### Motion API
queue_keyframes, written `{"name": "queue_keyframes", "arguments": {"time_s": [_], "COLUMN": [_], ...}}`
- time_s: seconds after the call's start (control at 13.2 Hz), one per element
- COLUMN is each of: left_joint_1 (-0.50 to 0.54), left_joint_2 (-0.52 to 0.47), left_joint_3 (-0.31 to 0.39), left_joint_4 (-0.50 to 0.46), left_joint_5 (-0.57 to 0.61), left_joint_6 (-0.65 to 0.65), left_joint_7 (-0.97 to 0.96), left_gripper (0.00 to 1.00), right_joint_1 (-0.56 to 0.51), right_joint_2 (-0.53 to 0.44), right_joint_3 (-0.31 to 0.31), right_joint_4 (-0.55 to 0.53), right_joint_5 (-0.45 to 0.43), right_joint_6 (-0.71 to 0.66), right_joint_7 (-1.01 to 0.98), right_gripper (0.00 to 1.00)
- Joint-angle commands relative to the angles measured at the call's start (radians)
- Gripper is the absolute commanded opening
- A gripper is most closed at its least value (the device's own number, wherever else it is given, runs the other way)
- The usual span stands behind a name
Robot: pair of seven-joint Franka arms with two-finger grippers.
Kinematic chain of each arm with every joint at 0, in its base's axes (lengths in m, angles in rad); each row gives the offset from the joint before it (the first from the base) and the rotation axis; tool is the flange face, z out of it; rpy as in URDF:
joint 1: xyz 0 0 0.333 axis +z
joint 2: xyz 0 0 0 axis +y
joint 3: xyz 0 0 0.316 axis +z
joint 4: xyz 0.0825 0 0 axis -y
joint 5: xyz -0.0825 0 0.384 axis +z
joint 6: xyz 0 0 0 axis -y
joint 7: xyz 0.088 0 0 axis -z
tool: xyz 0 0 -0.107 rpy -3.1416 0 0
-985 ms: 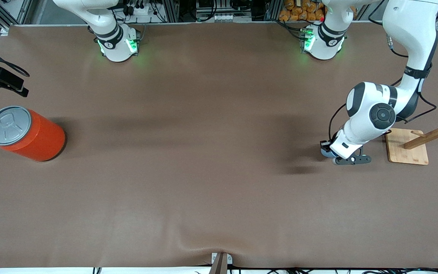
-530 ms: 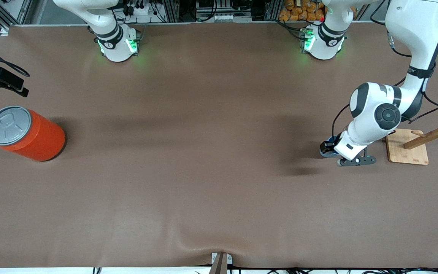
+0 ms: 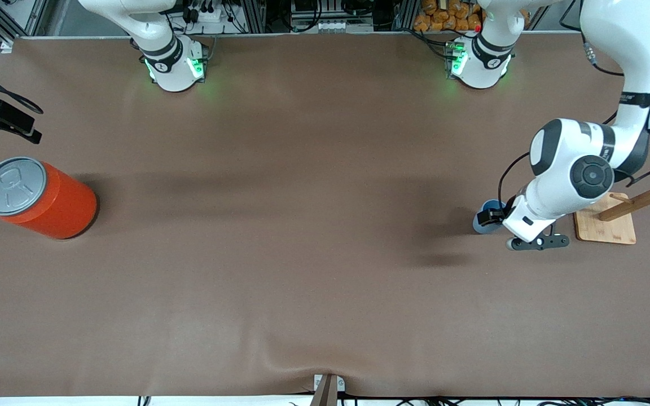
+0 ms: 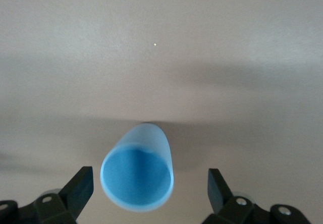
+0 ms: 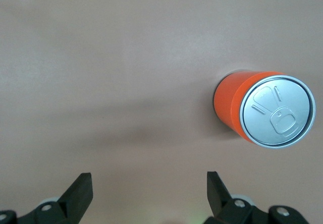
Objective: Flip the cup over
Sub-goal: 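Lower the upright cup onto the table with the left gripper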
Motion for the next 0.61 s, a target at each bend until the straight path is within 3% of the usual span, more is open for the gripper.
{"name": "queue_keyframes", "arguments": {"time_s": [0.0,0.53], "left_joint_1": [0.001,0.006], "left_joint_2": [-0.005,-0.006], "left_joint_3": [-0.011,-0.011], "left_joint_4": [0.135,0.255], "left_joint_5": [-0.008,-0.003], "left_joint_6": [-0.133,-0.17], "left_joint_7": [-0.022,-0.015], "left_gripper": [1.0,1.0], "right_joint_1": [-0.002,-0.005], "right_joint_2": [-0.013,-0.013], "right_joint_3": [-0.001,-0.001], "right_joint_4": [-0.003,-0.003], "right_joint_5": [-0.008,-0.003], "right_joint_6": [-0.001,0.0], "right_joint_7": [0.002,0.002], "right_gripper": [1.0,1.0]}}
